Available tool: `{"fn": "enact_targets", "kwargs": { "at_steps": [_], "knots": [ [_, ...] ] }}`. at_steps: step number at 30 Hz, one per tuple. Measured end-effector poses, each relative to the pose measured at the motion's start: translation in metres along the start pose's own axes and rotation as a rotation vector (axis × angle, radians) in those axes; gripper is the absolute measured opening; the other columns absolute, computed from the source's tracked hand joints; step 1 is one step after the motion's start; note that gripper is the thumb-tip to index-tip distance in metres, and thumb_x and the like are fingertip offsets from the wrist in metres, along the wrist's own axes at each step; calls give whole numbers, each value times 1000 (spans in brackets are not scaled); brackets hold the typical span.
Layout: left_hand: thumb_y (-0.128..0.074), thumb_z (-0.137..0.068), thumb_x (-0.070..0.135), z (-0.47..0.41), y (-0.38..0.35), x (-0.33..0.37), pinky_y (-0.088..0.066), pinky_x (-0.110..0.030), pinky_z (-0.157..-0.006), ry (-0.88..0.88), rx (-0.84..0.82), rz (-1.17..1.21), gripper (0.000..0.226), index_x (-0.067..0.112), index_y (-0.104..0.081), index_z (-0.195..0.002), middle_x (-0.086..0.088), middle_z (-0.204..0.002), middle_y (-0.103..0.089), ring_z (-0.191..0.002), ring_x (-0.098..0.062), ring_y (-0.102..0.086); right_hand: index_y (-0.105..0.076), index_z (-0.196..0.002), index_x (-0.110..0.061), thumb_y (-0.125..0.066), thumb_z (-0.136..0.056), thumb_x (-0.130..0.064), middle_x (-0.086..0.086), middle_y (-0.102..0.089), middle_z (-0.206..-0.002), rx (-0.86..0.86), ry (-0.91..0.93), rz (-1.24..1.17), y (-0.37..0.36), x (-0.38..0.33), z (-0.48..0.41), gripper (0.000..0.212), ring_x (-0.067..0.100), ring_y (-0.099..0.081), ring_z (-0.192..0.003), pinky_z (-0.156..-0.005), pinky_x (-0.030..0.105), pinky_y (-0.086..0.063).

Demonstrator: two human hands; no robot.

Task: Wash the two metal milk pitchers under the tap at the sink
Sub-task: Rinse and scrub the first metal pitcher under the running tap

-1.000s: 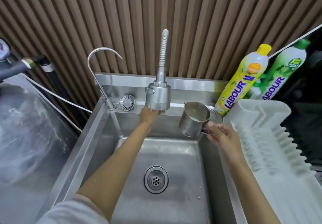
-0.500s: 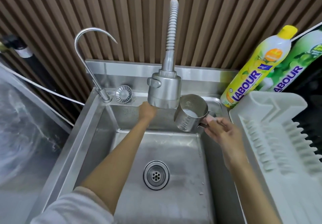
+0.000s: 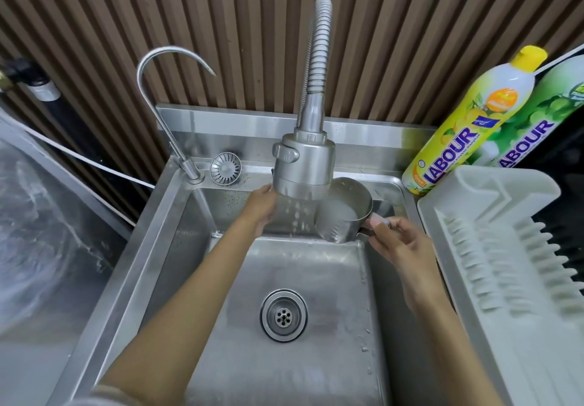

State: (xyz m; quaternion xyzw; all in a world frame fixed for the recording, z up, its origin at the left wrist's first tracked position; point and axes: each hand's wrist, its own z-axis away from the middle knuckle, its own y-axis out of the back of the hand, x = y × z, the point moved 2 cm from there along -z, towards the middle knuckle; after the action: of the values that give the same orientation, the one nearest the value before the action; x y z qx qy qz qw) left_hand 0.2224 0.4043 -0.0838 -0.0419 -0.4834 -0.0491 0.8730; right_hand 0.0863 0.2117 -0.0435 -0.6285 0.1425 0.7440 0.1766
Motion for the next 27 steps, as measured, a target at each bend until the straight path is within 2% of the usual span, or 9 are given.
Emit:
{"fn": "enact_targets", "kwargs": {
  "at_steps": [2,6,8,10,12,15,18,21,27],
  "knots": [
    [-47,-96,13,22,4,4,-31,-48,-110,-31,-35,85,37,10,-49,-133,-13,-122,-57,-114,-28,-53,-60,-83,1,-65,-85,-22,18,-69,-88,-17,3,5,-3,-2,4,23,20,-62,-87,-96,40,-50],
    [-58,-74,-1,69,12,12,-30,-43,-114,-178,-233,169,58,-6,-46,-130,-15,-137,-51,-130,-23,-47,-60,-73,-9,-67,-84,-23,11,-66,-79,-74,40,58,-17,-11,15,20,18,-58,-82,-98,52,-45],
    [-55,-63,-4,94,15,15,-36,-33,-111,-289,-373,57,59,11,-53,-120,-1,-134,-55,-129,-12,-48,-60,-71,-13,-68,-83,-28,10,-67,-79,-120,67,85,-25,-16,20,20,16,-59,-82,-97,53,-45],
    [-66,-64,-1,112,16,16,-39,-25,-107,-406,-428,-134,73,22,-46,-131,13,-134,-53,-126,-1,-47,-63,-68,-18,-67,-84,-24,7,-70,-81,-163,71,66,-32,-20,25,18,14,-62,-84,-95,46,-51],
    [-80,-67,9,122,17,16,-36,-27,-108,-479,-332,-238,89,24,-35,-142,16,-136,-51,-128,-1,-46,-63,-68,-21,-64,-86,-18,7,-72,-85,-195,65,16,-38,-23,30,18,14,-64,-87,-92,36,-53],
    [-81,-70,12,137,14,15,-39,-18,-101,-637,-134,-262,82,29,-39,-139,12,-128,-58,-119,-2,-53,-61,-77,-11,-62,-87,-17,20,-69,-93,-218,60,-25,-43,-28,37,11,19,-66,-89,-86,28,-55],
    [-81,-69,18,148,12,13,-38,-16,-99,-714,12,-290,77,40,-41,-130,12,-125,-58,-117,0,-52,-62,-84,-7,-62,-87,-21,16,-72,-91,-228,60,6,-44,-28,42,14,21,-70,-89,-79,25,-57],
    [-81,-71,25,158,8,10,-32,3,-86,-720,131,-362,75,46,-36,-127,30,-111,-51,-105,15,-47,-61,-89,-5,-63,-86,-24,12,-73,-82,-224,23,33,-43,-29,44,19,25,-73,-78,-69,32,-59],
    [-83,-65,35,149,-7,-7,-46,-10,-77,-501,9,-167,53,29,-58,-111,10,-105,-70,-90,7,-64,-58,-74,-15,-68,-82,-35,15,-69,-76,-60,186,420,-34,-49,38,24,32,-69,-76,-64,45,-59]
  ]
}}
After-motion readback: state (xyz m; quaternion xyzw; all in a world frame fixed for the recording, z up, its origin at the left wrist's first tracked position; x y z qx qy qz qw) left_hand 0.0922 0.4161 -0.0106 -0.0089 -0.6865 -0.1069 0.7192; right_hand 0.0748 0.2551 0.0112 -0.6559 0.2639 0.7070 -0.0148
